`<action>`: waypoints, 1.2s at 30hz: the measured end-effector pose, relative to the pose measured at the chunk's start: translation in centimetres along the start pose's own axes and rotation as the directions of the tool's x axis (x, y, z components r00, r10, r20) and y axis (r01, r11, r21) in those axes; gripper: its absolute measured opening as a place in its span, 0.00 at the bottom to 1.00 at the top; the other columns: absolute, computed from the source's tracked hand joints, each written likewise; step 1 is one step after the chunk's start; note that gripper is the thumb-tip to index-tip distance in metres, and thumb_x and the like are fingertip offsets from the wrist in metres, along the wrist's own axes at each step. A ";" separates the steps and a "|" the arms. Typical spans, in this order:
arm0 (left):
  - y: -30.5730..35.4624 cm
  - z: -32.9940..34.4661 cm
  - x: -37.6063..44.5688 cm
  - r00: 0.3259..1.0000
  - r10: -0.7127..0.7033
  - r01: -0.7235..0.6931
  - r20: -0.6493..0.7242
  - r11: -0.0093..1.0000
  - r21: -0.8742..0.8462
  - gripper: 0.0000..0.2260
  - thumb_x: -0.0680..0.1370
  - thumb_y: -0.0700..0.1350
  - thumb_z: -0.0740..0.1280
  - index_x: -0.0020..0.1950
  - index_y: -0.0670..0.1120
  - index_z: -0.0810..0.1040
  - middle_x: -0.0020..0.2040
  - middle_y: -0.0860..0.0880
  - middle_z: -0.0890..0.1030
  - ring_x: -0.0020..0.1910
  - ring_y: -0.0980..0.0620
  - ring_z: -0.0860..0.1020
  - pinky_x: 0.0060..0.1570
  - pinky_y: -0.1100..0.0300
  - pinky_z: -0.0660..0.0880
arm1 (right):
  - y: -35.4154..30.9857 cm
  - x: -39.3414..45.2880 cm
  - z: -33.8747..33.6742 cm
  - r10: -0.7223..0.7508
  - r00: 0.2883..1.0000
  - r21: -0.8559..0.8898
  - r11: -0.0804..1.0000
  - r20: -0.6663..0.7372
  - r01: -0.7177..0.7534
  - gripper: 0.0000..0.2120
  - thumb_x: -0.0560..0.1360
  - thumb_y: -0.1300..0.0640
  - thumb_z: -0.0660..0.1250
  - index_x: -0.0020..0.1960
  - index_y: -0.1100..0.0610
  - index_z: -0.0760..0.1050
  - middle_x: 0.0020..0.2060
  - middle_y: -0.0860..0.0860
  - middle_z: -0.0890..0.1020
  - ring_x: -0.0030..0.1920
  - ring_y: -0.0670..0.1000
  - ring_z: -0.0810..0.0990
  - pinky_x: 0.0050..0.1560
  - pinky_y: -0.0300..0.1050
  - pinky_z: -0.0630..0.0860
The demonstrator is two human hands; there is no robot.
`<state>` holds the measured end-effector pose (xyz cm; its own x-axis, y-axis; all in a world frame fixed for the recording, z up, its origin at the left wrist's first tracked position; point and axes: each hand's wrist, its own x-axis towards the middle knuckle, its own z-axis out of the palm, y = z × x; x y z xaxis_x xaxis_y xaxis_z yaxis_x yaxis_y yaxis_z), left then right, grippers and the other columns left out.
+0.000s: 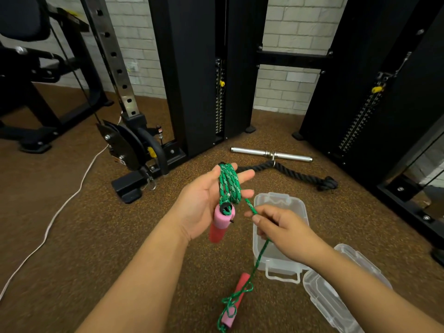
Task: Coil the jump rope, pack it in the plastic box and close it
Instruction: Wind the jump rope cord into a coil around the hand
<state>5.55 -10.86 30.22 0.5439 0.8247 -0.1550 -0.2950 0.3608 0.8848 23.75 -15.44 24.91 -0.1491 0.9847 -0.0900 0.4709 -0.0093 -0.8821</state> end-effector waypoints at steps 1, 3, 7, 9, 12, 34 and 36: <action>-0.1 0.0 0.0 1.000 0.006 -0.006 -0.009 1.000 0.014 0.21 0.82 0.52 0.48 0.73 0.47 0.65 0.61 0.49 0.81 0.51 0.50 0.83 0.52 0.55 0.74 | -0.2 -0.2 0.1 -0.020 1.000 -0.049 0.999 0.022 0.021 0.09 0.79 0.54 0.61 0.56 0.50 0.78 0.33 0.42 0.76 0.37 0.43 0.75 0.43 0.42 0.73; -0.1 0.0 -0.1 0.999 0.029 -0.028 -0.025 0.999 0.039 0.19 0.83 0.50 0.50 0.72 0.48 0.64 0.61 0.51 0.82 0.53 0.50 0.83 0.45 0.59 0.79 | -0.8 -0.5 0.1 -0.070 0.996 -0.130 0.989 0.057 0.076 0.10 0.78 0.50 0.61 0.58 0.48 0.78 0.31 0.39 0.75 0.34 0.39 0.73 0.39 0.37 0.70; -0.2 -0.1 -0.1 0.992 0.102 -0.096 -0.080 0.993 0.071 0.13 0.83 0.43 0.53 0.67 0.50 0.67 0.58 0.51 0.83 0.50 0.51 0.83 0.45 0.62 0.79 | -2.3 -1.1 0.1 -0.142 0.988 -0.151 0.977 0.061 0.150 0.15 0.77 0.44 0.59 0.60 0.47 0.76 0.36 0.42 0.78 0.38 0.41 0.76 0.41 0.39 0.71; -0.2 -0.2 0.0 0.983 0.139 -0.129 -0.122 0.988 0.085 0.11 0.83 0.42 0.53 0.63 0.53 0.69 0.58 0.51 0.83 0.48 0.53 0.82 0.48 0.61 0.78 | -2.4 -1.3 -0.2 -0.116 0.991 -0.087 0.989 0.064 0.121 0.20 0.75 0.40 0.57 0.63 0.44 0.74 0.45 0.44 0.80 0.47 0.41 0.77 0.50 0.39 0.72; -0.1 -0.7 0.1 0.961 0.194 -0.175 -0.199 0.978 0.110 0.10 0.83 0.44 0.53 0.59 0.55 0.71 0.58 0.52 0.83 0.47 0.55 0.82 0.52 0.58 0.75 | -2.2 -1.2 -0.2 -0.052 0.996 -0.016 0.998 0.075 0.054 0.18 0.78 0.45 0.58 0.67 0.42 0.70 0.48 0.37 0.77 0.48 0.34 0.75 0.55 0.36 0.72; 0.3 -2.1 0.9 0.874 0.271 -0.341 -0.404 0.933 -0.113 0.11 0.83 0.41 0.53 0.64 0.48 0.69 0.57 0.43 0.82 0.42 0.52 0.77 0.48 0.55 0.73 | -1.1 0.5 -0.4 0.114 0.993 0.309 0.945 -0.013 -0.104 0.18 0.71 0.63 0.71 0.59 0.51 0.76 0.37 0.48 0.82 0.38 0.43 0.79 0.40 0.33 0.74; 0.4 -2.0 0.9 0.869 0.276 -0.346 -0.411 0.932 -0.106 0.09 0.83 0.41 0.53 0.58 0.49 0.70 0.57 0.42 0.81 0.41 0.52 0.77 0.46 0.56 0.74 | -0.7 0.6 -0.5 0.171 0.985 0.190 0.967 0.001 -0.168 0.16 0.73 0.63 0.70 0.59 0.52 0.76 0.34 0.49 0.78 0.32 0.39 0.77 0.35 0.30 0.72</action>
<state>4.35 -9.11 29.52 0.0679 0.9951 -0.0717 -0.5466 0.0973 0.8317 23.77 -14.72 25.66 -0.0671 0.9686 -0.2393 0.3150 -0.2070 -0.9262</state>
